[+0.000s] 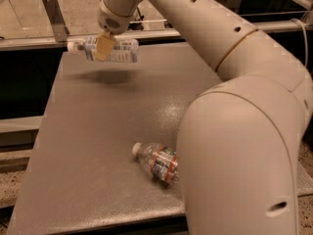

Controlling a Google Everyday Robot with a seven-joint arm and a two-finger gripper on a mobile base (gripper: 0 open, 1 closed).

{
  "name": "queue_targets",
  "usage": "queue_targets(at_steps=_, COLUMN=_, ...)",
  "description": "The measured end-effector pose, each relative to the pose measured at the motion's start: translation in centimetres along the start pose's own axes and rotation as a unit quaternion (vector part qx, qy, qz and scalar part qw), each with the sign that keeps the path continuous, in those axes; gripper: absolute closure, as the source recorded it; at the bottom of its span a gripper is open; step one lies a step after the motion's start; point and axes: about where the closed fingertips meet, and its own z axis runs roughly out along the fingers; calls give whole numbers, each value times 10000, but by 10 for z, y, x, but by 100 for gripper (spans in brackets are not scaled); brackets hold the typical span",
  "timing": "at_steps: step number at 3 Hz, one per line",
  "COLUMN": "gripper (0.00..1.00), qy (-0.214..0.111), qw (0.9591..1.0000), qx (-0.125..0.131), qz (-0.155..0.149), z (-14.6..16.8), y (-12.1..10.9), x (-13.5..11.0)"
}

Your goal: Place blue plastic bottle upright

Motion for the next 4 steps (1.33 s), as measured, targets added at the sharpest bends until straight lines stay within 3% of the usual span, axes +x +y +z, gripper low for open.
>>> queue_targets(at_steps=1, gripper=100, qy=-806, qw=9967, qx=113, qz=53, z=-32, y=-12, x=-4)
queue_targets(at_steps=2, gripper=100, qy=-1893, qw=9817, qx=131, qz=141, z=-64, y=-22, x=-1)
queue_targets(at_steps=3, gripper=100, qy=-2097, qw=9776, qx=60, qz=175, z=-71, y=-19, x=-2)
queue_targets(at_steps=4, gripper=100, qy=-2077, qw=9780, qx=61, qz=169, z=-69, y=-20, x=-2)
